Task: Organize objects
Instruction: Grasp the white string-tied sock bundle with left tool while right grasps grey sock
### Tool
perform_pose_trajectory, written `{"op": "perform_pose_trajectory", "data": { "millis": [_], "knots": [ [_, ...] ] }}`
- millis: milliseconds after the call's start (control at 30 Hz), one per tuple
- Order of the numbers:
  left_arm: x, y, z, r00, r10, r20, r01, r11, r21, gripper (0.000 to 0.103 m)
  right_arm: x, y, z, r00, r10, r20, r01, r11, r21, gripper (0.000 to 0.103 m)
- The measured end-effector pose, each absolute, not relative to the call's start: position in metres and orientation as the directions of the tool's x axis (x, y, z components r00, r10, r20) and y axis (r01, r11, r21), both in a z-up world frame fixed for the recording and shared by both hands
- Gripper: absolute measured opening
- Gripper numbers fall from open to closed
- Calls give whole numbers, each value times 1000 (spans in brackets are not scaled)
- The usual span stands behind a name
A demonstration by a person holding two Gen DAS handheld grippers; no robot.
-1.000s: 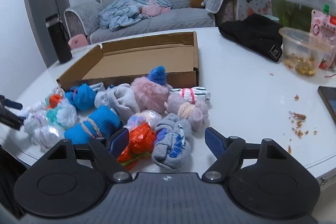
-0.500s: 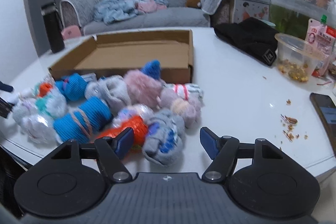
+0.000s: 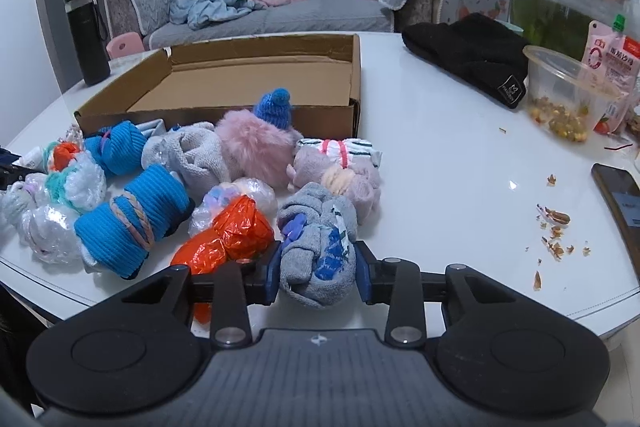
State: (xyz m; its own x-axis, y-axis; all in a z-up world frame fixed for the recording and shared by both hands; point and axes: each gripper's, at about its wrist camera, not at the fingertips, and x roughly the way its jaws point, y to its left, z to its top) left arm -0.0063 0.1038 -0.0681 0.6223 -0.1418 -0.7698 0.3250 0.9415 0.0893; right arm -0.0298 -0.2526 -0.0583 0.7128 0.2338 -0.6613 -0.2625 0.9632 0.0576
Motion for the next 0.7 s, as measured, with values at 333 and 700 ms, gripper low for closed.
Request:
{"op": "perform_pose_trajectory", "data": {
  "millis": [333,700],
  "knots": [
    [-7,112,-11,709,-154,-688,252,967,43,45,-23,-263,-2,778,298,-554,-311,948,74,33],
    [119,46,53,724,-233,-650,265,963,-49,46,102,-197,70,710,527,-467,-509,842,178,33]
  ]
}}
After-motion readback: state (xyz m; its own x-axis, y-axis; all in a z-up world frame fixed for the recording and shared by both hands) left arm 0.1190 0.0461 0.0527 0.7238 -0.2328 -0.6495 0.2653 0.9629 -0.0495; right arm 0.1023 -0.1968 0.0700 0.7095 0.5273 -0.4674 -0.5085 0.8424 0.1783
